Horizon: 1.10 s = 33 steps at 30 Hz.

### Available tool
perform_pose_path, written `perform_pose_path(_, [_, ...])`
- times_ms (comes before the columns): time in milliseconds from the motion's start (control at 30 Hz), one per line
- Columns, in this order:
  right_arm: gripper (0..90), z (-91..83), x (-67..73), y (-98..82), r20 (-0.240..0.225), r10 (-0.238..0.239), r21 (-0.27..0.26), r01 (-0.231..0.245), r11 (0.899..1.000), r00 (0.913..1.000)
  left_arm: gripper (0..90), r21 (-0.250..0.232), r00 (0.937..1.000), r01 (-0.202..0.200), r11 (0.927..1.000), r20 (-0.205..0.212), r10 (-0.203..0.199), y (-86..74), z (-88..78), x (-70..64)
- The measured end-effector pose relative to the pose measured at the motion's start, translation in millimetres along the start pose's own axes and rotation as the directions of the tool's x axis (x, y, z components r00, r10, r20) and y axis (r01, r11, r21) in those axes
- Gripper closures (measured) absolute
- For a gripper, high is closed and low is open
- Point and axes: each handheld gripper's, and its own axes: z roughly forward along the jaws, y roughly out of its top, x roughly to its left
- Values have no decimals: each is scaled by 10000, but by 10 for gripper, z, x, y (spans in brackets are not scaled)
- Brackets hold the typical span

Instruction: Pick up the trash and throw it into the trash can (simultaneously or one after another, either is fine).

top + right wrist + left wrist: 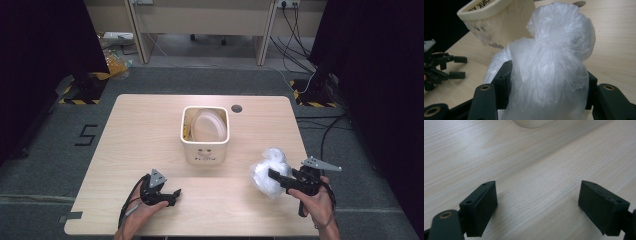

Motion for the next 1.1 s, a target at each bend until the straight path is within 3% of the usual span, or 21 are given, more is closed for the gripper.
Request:
perform_pose_path(167, [444, 0, 83, 157, -302, -16, -347, 5, 9994, 9995, 146, 1, 10000, 1, 10000, 0, -1, 0, 0, 0])
perform_pose_path(633, [448, 131, 267, 635, -855, -445, -423, 410, 9983, 9953, 145, 5, 10000, 3, 10000, -1, -3, 0, 1, 0])
perform_pose_path(1100, [451, 454, 529, 1191, -1437, -975, -456, 919, 9947, 9848, 144, 13, 10000, -2, 10000, -4, 2, 0, 0, 0])
